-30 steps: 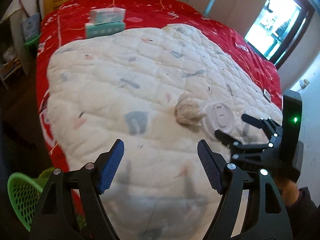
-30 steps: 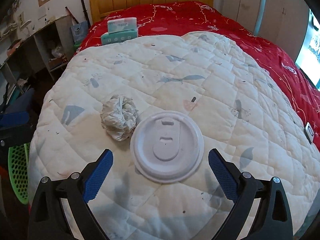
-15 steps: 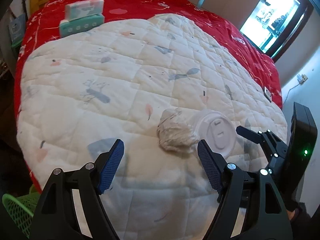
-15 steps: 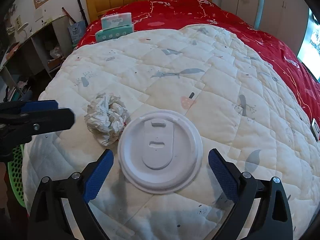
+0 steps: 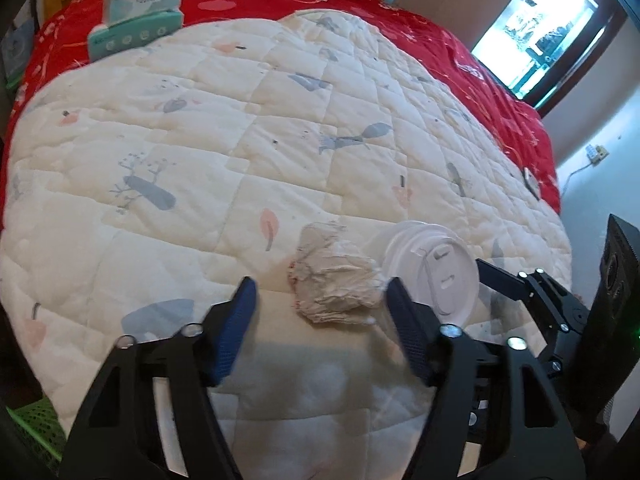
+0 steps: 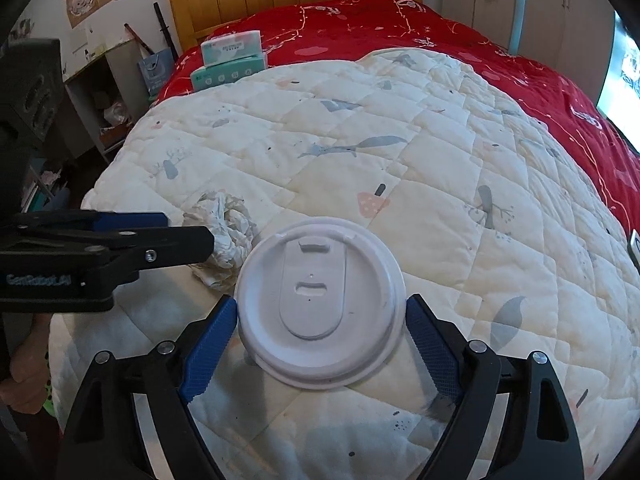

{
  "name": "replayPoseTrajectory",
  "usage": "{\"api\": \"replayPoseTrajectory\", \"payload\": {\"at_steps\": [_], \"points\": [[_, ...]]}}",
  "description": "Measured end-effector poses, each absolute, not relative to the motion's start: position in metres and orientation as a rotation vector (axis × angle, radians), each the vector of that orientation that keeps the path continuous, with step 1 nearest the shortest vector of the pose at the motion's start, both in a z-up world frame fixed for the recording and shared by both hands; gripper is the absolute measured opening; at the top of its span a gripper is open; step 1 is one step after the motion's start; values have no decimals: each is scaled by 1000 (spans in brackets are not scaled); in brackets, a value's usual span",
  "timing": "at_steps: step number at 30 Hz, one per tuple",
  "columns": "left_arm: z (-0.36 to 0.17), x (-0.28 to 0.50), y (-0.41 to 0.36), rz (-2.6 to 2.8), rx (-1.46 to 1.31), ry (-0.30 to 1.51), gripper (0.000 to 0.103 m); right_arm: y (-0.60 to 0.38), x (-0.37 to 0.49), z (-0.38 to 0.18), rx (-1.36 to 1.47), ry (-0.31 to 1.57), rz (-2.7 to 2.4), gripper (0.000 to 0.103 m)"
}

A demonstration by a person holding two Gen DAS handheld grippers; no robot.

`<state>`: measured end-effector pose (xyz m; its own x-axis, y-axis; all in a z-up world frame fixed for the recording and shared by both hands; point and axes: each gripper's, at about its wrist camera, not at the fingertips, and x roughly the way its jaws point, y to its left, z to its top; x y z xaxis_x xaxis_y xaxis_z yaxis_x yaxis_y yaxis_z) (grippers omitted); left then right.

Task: Collect trash
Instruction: 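Grasp the white cup lid with the right tool while the left tool grasps the crumpled tissue, then carry the tissue and cup lid to the wastebasket and release both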

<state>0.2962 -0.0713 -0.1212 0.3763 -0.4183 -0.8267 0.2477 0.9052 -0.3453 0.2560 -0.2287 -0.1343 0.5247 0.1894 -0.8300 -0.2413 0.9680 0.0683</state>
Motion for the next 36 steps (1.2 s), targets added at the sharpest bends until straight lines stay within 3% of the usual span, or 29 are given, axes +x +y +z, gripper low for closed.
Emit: {"api": "replayPoseTrajectory", "payload": {"at_steps": [4,6,8,15,18,22,36], "points": [[-122,296,-75,-447,-172,1104,57,-236,253,-128,-37,976,254,82],[-124,297,-76,-445,-183,1120,58,-240,250,-126,-30,972,250,82],[-126,299,-74,-435,-208,1132,66,-245,248,-124,-25,973,242,82],[-136,303,-68,-466,-306,1150,66,-259,245,-122,-10,975,223,82],[-137,302,-70,-505,-325,1149,50,-262,242,-122,-4,976,220,82],[-134,302,-72,-496,-318,1134,45,-265,236,-119,2,970,214,82],[-86,242,-22,-445,-330,1014,44,-229,183,-90,71,931,336,82]]}}
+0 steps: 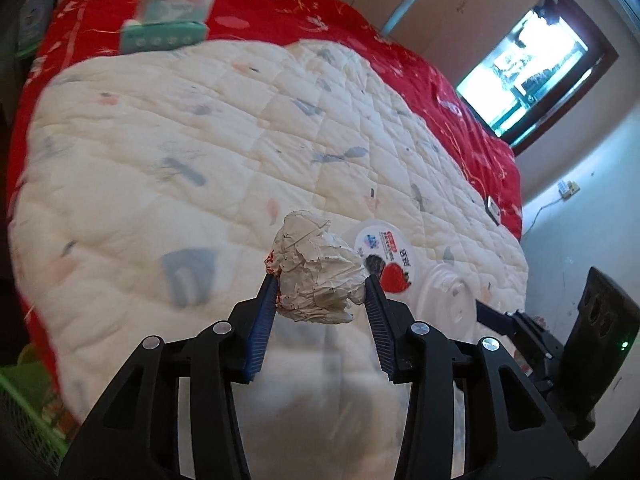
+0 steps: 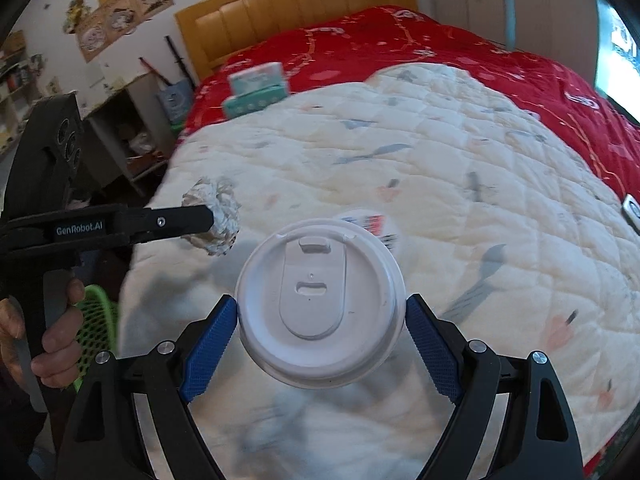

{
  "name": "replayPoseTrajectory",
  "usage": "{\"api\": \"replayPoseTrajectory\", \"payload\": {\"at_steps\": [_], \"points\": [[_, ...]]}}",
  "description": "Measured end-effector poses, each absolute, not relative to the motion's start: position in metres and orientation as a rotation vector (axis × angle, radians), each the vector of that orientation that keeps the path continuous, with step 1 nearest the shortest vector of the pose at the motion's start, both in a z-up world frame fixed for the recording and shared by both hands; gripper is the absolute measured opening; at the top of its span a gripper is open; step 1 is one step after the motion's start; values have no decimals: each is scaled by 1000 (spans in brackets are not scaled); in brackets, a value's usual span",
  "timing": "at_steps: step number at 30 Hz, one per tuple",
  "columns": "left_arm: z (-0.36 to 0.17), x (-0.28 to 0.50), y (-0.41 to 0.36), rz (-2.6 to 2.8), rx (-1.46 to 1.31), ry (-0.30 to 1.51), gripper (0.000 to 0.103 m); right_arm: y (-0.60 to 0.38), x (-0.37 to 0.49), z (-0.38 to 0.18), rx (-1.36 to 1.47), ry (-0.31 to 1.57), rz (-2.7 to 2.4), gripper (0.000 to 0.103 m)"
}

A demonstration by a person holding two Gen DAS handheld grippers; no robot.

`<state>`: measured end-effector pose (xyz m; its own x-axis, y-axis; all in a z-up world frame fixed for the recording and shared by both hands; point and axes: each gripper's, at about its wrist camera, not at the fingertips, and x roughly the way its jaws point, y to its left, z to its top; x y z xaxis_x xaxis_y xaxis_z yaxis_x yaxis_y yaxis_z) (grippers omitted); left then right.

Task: Collect trash
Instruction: 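Carry the tissue and cup lid to the wastebasket and release both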

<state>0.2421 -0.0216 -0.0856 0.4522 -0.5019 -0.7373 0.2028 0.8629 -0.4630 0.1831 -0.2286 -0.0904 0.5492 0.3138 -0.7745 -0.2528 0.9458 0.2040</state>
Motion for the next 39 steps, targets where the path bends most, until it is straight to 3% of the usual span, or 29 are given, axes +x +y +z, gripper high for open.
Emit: {"api": "replayPoseTrajectory", "payload": {"at_steps": [10,25,39], "points": [[-61,156,86,-250,-354,926,44,-136,138,-73,63,917,549,83],[-93,50,236,86,-481,933,44,14,91,-76,-30,957,822,83],[-119,15,297,228,-574,964,48,99,77,-101,-84,1038,925,83]]}}
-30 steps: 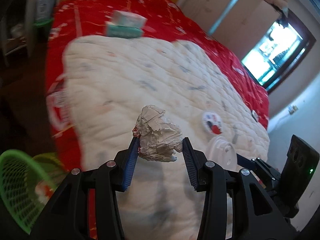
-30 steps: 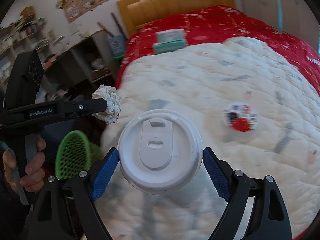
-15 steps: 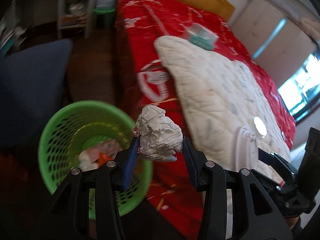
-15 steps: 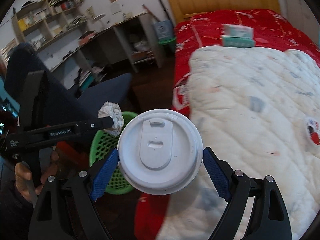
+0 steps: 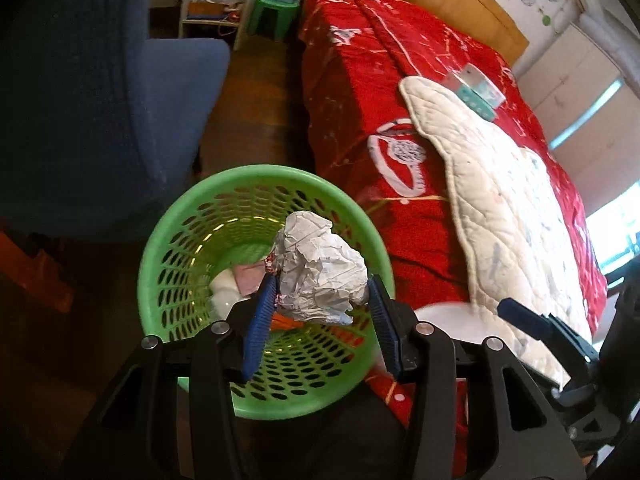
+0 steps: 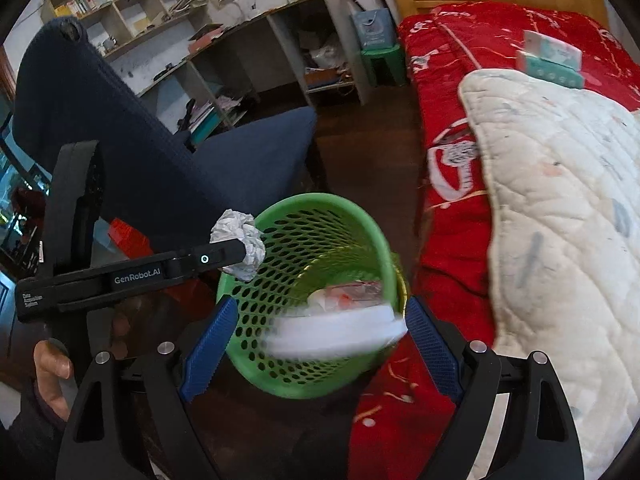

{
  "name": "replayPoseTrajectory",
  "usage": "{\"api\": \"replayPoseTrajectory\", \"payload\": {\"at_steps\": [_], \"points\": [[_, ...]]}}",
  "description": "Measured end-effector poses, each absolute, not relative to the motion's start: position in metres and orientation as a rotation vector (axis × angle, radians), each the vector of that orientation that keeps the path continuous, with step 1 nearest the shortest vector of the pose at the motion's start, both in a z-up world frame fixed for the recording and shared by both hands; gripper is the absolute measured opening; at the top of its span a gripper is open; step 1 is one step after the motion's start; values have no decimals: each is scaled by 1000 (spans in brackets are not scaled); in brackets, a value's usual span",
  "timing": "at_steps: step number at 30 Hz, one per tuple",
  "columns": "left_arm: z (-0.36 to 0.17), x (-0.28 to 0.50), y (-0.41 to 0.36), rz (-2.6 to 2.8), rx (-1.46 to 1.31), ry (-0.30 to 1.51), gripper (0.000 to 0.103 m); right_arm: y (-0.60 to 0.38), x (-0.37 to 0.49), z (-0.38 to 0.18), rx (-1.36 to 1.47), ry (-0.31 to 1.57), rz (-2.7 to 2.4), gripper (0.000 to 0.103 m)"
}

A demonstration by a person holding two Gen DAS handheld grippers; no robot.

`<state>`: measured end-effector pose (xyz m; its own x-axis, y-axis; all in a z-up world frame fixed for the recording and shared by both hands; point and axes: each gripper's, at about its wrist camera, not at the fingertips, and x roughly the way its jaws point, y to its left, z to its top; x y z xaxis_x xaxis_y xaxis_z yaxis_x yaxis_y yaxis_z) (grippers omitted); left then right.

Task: Collect trash
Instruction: 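Carry the tissue and cup lid to the wastebasket and release both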

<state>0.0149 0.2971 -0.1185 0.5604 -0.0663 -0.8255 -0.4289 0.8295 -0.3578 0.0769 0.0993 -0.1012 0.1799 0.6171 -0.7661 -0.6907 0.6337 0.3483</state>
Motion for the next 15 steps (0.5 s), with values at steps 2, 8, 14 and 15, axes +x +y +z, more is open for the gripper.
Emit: {"api": "replayPoseTrajectory", "payload": {"at_steps": [2,8,14,15], "points": [[-120,12,301,243,-576,966,48,110,76,-106,-88,1050,933,83],[-123,9,309,252,-596,969,50,114,74,-110,-75,1063,946,83],[-123,12,302,248,-597,973,55,102,75,-105,-96,1041,932,83],[-122,12,300,246,-590,975,56,100,76,-104,-96,1041,929,83]]}}
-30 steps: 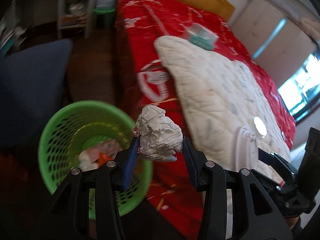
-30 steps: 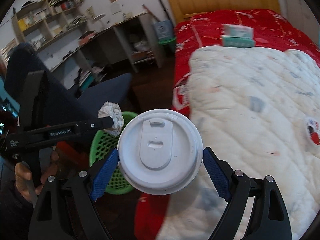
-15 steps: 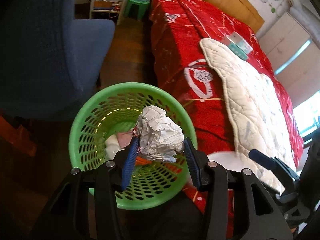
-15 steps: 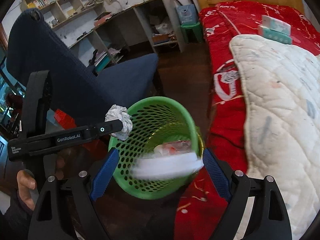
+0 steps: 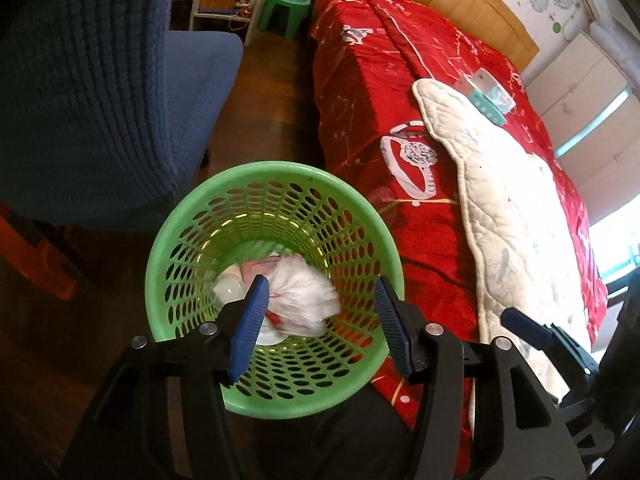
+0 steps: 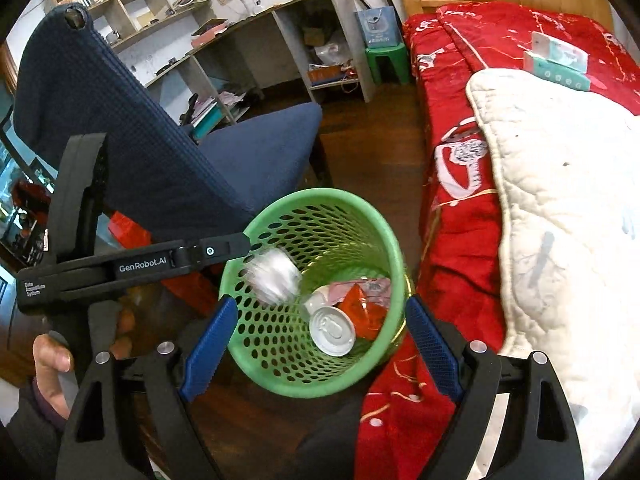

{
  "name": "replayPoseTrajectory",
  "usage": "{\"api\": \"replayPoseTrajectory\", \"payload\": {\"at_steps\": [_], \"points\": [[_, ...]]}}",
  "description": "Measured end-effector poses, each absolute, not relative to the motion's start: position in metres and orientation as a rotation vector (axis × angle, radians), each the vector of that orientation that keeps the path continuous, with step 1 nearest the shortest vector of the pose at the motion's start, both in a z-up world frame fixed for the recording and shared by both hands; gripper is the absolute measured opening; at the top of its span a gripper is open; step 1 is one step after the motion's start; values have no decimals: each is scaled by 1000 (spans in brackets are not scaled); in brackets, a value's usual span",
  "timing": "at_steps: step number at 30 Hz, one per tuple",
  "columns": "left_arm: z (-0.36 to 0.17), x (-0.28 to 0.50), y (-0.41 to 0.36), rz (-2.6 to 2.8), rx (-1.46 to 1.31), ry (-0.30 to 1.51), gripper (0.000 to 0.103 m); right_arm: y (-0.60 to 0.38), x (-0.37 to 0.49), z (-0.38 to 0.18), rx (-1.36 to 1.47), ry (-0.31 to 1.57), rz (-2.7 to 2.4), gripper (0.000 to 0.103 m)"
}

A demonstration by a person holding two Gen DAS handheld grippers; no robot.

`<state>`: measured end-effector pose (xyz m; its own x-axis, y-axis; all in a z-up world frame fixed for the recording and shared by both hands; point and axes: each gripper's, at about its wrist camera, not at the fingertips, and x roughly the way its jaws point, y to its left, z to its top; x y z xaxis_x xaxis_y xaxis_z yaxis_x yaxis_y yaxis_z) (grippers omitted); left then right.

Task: Collect trash
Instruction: 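Carry the tissue and cup lid to the wastebasket and release both, then move both tools back over the quilt toward the strawberry-label lid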

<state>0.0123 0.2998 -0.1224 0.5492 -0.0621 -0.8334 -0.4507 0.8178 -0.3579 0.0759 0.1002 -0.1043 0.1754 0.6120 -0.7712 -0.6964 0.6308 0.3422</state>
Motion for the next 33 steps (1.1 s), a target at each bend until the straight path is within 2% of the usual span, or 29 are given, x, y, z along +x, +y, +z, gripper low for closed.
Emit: {"api": "replayPoseTrajectory", "payload": {"at_steps": [10,18,33], "points": [[-118,15,289,238,-567,977,69,81,76,-97,-117,1022,876,87],[-112,19,276,232,-535,979,72,69,75,-94,-145,997,829,91],[-90,38,233,171,-447,956,80,22,78,-88,-179,973,695,93]]}}
